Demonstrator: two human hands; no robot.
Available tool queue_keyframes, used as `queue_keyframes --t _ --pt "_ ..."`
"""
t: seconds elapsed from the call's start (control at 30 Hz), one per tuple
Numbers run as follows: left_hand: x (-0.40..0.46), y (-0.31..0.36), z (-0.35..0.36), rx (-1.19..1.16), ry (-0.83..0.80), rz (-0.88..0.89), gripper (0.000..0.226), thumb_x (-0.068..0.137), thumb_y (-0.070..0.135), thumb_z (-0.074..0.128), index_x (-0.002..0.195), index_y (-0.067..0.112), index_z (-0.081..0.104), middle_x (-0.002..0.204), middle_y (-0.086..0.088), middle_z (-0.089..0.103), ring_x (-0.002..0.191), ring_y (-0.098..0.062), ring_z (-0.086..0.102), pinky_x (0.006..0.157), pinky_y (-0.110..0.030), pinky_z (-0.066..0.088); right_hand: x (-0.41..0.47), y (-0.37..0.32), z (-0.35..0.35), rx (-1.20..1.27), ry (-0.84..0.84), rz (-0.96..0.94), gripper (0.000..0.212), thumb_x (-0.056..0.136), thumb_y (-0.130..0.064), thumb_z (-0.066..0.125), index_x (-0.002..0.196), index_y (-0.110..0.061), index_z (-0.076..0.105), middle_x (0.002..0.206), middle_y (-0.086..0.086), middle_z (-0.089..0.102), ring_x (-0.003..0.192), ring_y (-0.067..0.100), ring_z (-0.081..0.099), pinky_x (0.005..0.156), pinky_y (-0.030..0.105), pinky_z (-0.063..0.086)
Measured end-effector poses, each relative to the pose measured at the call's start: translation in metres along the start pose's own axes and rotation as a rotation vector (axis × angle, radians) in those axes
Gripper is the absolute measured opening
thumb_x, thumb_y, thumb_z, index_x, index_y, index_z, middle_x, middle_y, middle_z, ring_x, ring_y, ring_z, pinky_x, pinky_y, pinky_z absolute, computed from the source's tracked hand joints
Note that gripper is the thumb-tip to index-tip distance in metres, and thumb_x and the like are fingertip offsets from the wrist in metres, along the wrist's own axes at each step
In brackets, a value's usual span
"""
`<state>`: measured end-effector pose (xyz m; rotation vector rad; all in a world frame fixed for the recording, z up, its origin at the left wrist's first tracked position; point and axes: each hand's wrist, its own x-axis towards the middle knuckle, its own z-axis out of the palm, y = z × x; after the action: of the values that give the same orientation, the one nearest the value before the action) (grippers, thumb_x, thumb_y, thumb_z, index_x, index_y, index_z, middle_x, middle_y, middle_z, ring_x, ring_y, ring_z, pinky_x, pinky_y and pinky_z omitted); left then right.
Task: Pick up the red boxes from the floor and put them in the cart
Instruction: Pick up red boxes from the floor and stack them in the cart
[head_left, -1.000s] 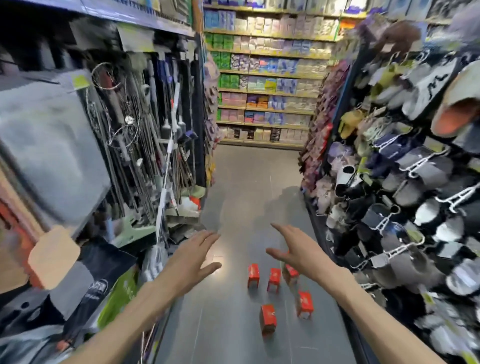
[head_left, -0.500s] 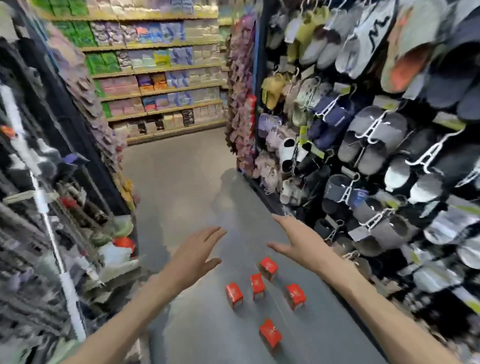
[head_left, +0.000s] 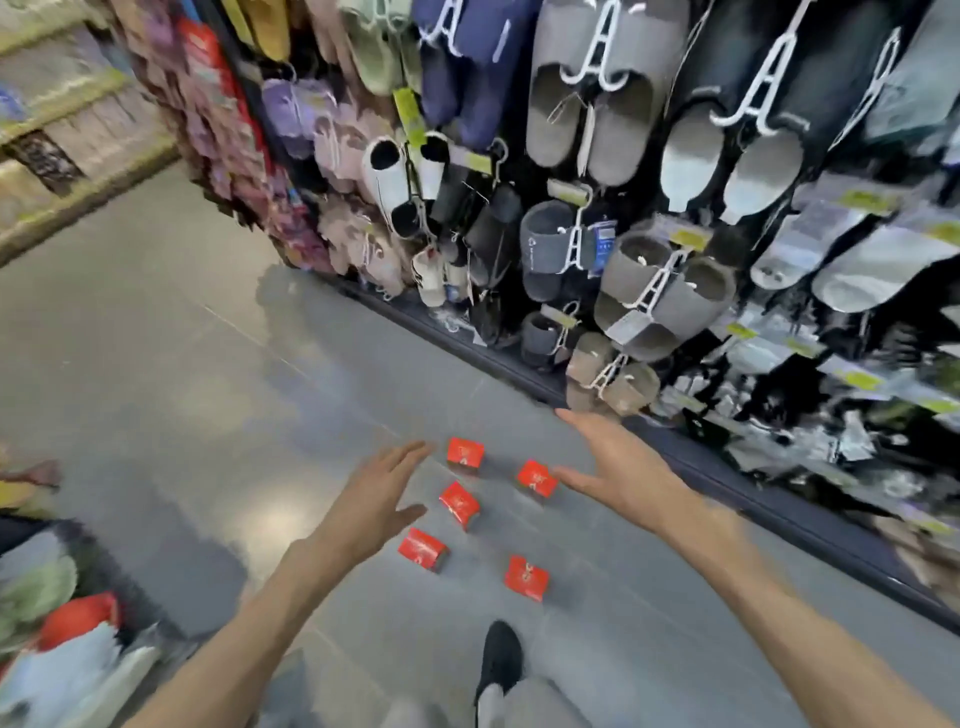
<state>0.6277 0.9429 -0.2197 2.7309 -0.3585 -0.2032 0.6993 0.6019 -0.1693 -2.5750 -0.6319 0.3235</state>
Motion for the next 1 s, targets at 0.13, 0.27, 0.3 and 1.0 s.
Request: queue_keyframes --t 0.13,0.27,0.3,1.0 --pt "0.026 -0.062 0.064 -0.031 -0.148 -0.036 0.087 0.079 0.029 0.080 0.151 0.021 0.033 0.154 -0.004 0.040 0.140 -0.026 0.037 0.109 -0.043 0.038 0.029 0.028 0.063 0.083 -0.032 0.147 0.073 0.086 -0.051 0.067 0.146 -0.021 0.039 0.147 -0.002 0.044 0.137 0.017 0.038 0.108 0.016 0.019" --pt "0.057 -0.145 0.166 -0.023 -0.319 0.007 0.095 0.078 0.033 0.080 0.154 0.025 0.025 0.159 -0.002 0.031 0.146 -0.025 0.027 0.113 -0.045 0.033 0.056 0.067 0.158 0.201 -0.049 0.264 0.069 0.086 -0.053 0.064 0.146 -0.033 0.035 0.144 -0.012 0.044 0.132 0.008 0.040 0.107 0.018 0.028" --pt "0.064 -0.168 0.196 -0.008 -0.370 0.019 0.096 0.077 0.034 0.080 0.155 0.025 0.024 0.160 -0.002 0.029 0.147 -0.025 0.026 0.114 -0.046 0.032 0.060 0.078 0.189 0.225 -0.064 0.298 0.069 0.085 -0.056 0.062 0.145 -0.035 0.035 0.144 -0.015 0.042 0.131 0.006 0.040 0.107 0.021 0.030" --pt "0.053 -0.367 0.574 0.190 -0.420 0.144 0.090 0.068 0.033 0.086 0.144 0.011 0.043 0.131 -0.013 0.053 0.121 -0.037 0.045 0.116 -0.050 0.024 0.054 0.231 0.594 0.285 -0.202 0.490 0.068 0.080 -0.058 0.061 0.140 -0.046 0.032 0.142 -0.017 0.041 0.127 0.007 0.043 0.102 0.030 0.041"
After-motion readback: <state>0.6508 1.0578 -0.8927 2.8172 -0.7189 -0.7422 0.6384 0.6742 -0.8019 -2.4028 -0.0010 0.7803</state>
